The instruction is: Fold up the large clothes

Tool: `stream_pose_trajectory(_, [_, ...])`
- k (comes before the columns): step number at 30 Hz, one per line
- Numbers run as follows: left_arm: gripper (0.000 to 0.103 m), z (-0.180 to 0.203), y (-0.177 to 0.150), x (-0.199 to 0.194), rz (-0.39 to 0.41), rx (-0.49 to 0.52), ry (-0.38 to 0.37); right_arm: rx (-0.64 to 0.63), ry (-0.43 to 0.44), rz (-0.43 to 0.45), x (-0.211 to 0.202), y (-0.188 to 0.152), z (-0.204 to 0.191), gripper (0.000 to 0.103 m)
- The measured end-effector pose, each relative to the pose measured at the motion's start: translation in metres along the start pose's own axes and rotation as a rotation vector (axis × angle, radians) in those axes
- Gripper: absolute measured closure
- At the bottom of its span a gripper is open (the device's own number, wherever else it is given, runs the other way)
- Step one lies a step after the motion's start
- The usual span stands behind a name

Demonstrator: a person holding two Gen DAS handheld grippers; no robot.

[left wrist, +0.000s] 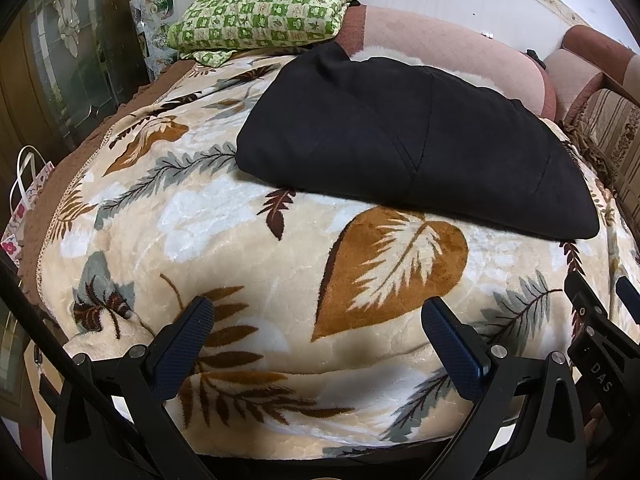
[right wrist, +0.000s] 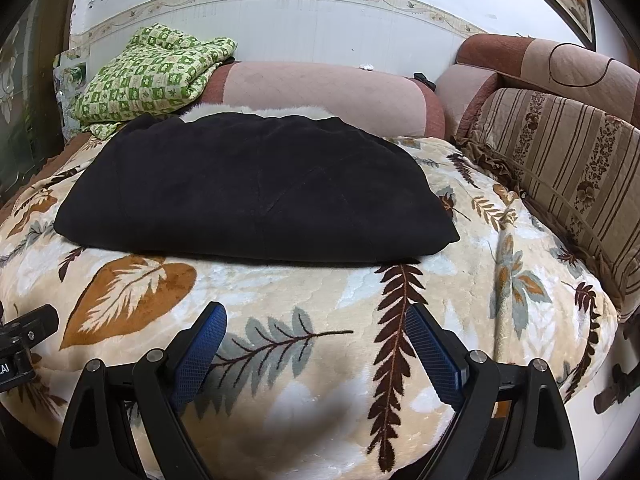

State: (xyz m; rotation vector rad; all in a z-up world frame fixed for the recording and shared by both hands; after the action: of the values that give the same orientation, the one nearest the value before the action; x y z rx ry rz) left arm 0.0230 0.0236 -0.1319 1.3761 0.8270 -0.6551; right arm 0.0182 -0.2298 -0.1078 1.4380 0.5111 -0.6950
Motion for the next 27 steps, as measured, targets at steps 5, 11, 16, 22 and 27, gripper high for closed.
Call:
stream_pose_trajectory(5, [0.0, -0.001, 0.001, -0.005, 0.031, 0.008, 0.033, -0.003, 0.002, 0.01, -0.001, 0.0, -0.001, 0.01])
stream_pose_trajectory(11, [0.0, -0.002, 0.005, -0.017, 0.085, 0.006, 0.048, -0.011, -0.014, 0.032, -0.005, 0.001, -0.002, 0.009])
stream_pose_trajectory(16, [0.0, -0.002, 0.006, -0.023, 0.111, 0.01, 0.052, -0.01, -0.022, 0.048, -0.008, 0.001, 0.0, 0.009])
stream_pose_trajectory(22, [0.0, -0.003, 0.007, -0.022, 0.11, 0.01, 0.051, -0.001, -0.023, 0.071, -0.012, 0.004, 0.004, 0.009])
stream_pose_trajectory(27, [0.0, -0.008, 0.011, -0.021, 0.112, -0.002, 0.062, -0.002, -0.014, 0.067, -0.011, 0.006, 0.002, 0.008])
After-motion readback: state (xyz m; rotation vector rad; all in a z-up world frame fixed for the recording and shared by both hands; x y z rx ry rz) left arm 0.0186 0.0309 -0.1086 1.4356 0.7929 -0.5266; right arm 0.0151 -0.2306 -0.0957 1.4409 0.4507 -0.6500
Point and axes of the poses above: each gripper's, at about its wrist camera, not at the fingertips, and x roughly the way its jaws point, z to its right, y to its top, the point moved 4 cm from there along x, roughly the way its jaws point, and after that the axes turned 3 degrees about -z, right-handed, at the moved point
